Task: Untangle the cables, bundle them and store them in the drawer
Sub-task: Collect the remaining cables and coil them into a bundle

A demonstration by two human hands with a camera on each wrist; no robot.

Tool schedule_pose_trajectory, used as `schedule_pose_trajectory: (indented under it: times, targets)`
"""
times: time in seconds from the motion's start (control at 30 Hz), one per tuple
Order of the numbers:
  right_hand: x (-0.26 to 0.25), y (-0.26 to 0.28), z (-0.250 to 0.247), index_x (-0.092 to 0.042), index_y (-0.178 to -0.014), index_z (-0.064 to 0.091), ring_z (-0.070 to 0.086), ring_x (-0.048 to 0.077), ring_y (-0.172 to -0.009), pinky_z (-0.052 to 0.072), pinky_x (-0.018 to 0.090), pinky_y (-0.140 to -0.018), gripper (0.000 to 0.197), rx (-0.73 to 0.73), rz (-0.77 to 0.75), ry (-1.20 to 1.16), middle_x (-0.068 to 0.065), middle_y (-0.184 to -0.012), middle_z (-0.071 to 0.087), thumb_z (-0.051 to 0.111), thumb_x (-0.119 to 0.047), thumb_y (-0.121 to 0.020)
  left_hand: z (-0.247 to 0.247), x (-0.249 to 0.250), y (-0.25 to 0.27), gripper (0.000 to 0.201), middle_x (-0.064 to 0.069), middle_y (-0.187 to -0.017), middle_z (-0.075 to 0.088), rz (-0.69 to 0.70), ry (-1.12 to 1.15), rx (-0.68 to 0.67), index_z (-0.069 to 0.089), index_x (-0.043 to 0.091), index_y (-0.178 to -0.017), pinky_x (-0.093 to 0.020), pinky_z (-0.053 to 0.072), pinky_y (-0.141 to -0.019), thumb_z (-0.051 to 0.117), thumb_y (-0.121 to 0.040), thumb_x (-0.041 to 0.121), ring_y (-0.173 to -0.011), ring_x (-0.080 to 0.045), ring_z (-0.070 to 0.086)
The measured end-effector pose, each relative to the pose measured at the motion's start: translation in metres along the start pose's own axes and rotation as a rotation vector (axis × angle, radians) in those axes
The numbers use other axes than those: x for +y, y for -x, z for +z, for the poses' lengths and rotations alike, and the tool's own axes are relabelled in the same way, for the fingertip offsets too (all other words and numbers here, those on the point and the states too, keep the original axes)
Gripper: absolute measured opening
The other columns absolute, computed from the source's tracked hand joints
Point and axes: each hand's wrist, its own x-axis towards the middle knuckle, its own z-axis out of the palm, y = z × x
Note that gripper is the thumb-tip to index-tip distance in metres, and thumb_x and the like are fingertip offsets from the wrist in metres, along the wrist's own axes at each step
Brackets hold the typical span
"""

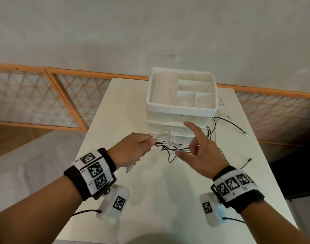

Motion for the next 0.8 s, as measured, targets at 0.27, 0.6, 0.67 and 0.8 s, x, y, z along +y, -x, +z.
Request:
schedule_pose_trajectory:
  times: [0.27,0.6,0.67,0.8]
  targets:
    - [0.028,-0.006,0.036,-0.027,-0.067,0.054,0.065,0.031,-0.076,0.042,0.029,-0.066,0.018,-0.087,0.074,0.401,0.001,-0.07,0.066,0.065,-0.025,-0.082,0.009,-0.004,0.018,0.032,0.005,-0.065,0.046,0.135,-0.201,-0.116,0.066,0.0,-0.097,-0.01,0.031,-0.049,0.049,-0.101,0.026,-0.051,-0.006,0.035]
    - [0.018,0.042,0.061,-0.035,-0.142,0.045,0.056,0.025,-0.109,0.047,0.043,-0.094,0.082,-0.132,-0.056,0.464,0.003,-0.119,0.053,0.068,-0.043,-0.064,0.031,-0.05,0.024,0.023,-0.011,-0.081,0.069,-0.01,-0.435,-0.05,0.065,0.016,-0.085,-0.033,0.045,-0.07,0.048,-0.099,0.023,-0.072,-0.027,0.057]
    - [-0.01,0.047,0.081,-0.032,-0.142,0.044,0.055,0.023,-0.111,0.043,0.046,-0.097,0.085,-0.111,-0.219,0.51,0.002,-0.122,0.056,0.068,-0.047,-0.062,0.034,-0.037,0.026,0.025,-0.011,-0.086,0.071,0.049,-0.431,-0.061,0.065,0.011,-0.082,-0.032,0.045,-0.074,0.049,-0.099,0.02,-0.079,-0.026,0.062]
    - [-0.031,0.037,0.089,-0.028,-0.097,0.07,0.058,0.027,-0.079,0.039,0.039,-0.075,0.034,0.114,-0.208,0.521,0.001,-0.087,0.054,0.07,-0.036,-0.064,0.029,-0.025,0.027,0.026,-0.014,-0.084,0.069,0.11,-0.433,-0.087,0.061,0.004,-0.08,-0.032,0.042,-0.067,0.05,-0.098,0.019,-0.068,-0.019,0.053]
